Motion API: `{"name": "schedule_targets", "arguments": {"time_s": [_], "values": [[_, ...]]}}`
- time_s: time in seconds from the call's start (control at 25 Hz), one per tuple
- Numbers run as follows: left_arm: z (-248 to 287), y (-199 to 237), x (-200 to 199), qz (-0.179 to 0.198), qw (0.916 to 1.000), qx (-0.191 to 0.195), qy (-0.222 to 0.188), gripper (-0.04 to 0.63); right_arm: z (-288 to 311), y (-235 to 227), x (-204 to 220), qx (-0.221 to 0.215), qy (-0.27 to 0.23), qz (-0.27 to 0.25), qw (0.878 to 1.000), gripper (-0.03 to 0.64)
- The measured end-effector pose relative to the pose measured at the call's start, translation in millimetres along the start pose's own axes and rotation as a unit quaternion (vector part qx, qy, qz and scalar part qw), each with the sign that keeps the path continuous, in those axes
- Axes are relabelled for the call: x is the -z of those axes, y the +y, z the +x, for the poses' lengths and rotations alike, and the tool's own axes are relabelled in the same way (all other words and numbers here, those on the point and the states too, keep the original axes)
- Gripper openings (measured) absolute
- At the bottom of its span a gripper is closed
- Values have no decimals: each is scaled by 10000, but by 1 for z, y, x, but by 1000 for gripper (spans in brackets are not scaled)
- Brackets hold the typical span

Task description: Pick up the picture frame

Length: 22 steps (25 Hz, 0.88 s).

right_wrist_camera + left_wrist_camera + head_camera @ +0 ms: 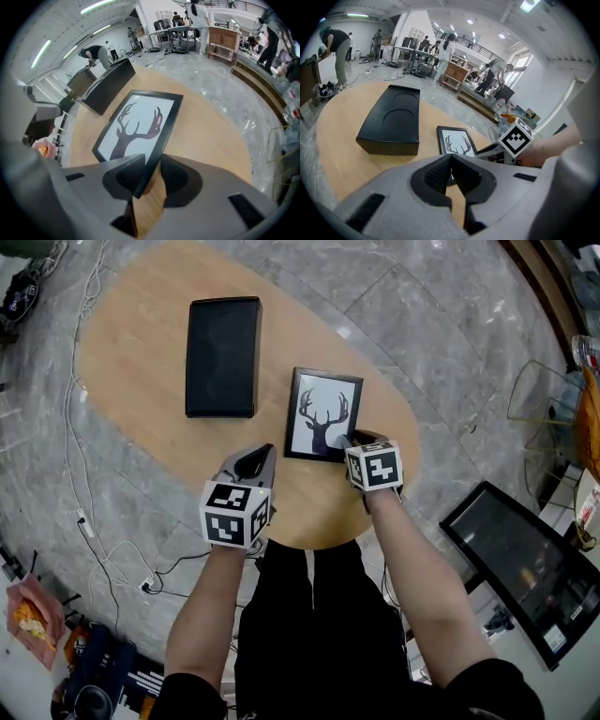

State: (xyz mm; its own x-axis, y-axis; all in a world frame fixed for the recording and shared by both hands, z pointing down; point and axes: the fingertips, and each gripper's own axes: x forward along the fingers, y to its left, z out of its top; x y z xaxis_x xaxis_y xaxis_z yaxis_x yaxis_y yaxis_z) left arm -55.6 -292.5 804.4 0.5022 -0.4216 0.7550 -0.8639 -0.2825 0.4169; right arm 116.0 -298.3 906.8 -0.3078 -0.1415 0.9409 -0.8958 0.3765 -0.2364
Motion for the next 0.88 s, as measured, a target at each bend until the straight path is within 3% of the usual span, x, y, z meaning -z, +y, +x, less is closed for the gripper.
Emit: {"name": "schedule_targets", "arguments": {"time_s": [0.24, 0.44, 0.6, 0.88], "values": [[-8, -2, -8, 37, 9999, 35, -111, 9, -11, -27, 26, 435, 545, -720, 9950, 98], [-10, -1, -2, -17, 9999, 53, -123, 9, -8, -31, 28, 691, 982, -570, 9911, 100], [-11, -1, 5, -20, 9999, 65, -83, 9, -6, -32, 25, 567, 1128, -673, 9897, 104], [-24, -3, 11, 10, 10000, 78, -38, 9, -12, -33, 28, 330, 709, -45, 9969, 75]]}}
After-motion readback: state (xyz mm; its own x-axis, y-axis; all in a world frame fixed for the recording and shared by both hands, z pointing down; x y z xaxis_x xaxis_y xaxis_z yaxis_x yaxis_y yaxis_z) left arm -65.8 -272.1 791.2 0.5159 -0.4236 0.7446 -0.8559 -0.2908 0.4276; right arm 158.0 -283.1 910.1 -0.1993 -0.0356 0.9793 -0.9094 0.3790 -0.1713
